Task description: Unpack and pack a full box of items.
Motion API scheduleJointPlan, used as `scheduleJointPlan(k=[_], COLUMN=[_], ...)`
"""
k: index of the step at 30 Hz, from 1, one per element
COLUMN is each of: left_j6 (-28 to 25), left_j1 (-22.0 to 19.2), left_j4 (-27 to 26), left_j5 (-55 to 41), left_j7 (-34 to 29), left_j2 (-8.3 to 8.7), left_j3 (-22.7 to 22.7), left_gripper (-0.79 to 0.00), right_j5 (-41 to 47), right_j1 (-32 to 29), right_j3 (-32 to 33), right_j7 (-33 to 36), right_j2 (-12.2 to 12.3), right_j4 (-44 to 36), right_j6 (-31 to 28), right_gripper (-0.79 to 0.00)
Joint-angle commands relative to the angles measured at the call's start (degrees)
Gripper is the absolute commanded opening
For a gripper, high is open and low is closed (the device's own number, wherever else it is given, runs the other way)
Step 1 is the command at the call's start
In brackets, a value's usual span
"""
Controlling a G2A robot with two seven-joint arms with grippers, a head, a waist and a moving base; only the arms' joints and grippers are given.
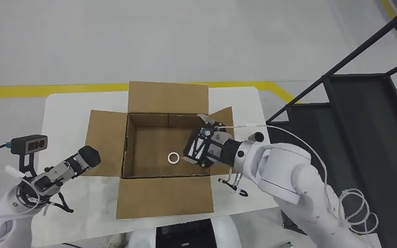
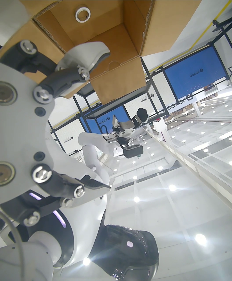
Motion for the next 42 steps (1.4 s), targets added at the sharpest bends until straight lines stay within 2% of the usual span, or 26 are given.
scheduleJointPlan(k=[1, 5, 8, 14, 17, 20, 42], left_j6=[0.00, 0.00, 0.00, 0.00, 0.00, 0.00, 0.00], left_j1=[0.00, 0.00, 0.00, 0.00, 0.00, 0.00, 0.00], left_j4=[0.00, 0.00, 0.00, 0.00, 0.00, 0.00, 0.00], left_j5=[0.00, 0.00, 0.00, 0.00, 0.00, 0.00, 0.00], left_j7=[0.00, 0.00, 0.00, 0.00, 0.00, 0.00, 0.00], left_j2=[0.00, 0.00, 0.00, 0.00, 0.00, 0.00, 0.00], left_j3=[0.00, 0.00, 0.00, 0.00, 0.00, 0.00, 0.00], left_gripper=[0.000, 0.000, 0.000, 0.000, 0.000, 0.000, 0.000], right_j5=[1.96, 5.39, 5.81, 5.38, 5.98, 6.09, 5.91], right_j1=[5.22, 14.30, 20.21, 28.25, 30.75, 31.98, 31.32], right_j3=[-5.17, -12.45, -17.14, -24.08, -26.41, -27.82, -28.23], right_j7=[8.20, 16.64, 20.22, 23.33, 24.26, 25.25, 24.77], right_j2=[-0.81, -2.81, -4.44, -7.51, -8.76, -9.52, -9.49], right_j4=[2.08, 10.15, 16.51, 27.61, 32.01, 34.61, 35.67], right_j6=[3.84, 9.98, 13.89, 19.12, 19.68, 20.01, 19.18], right_gripper=[0.000, 0.000, 0.000, 0.000, 0.000, 0.000, 0.000])
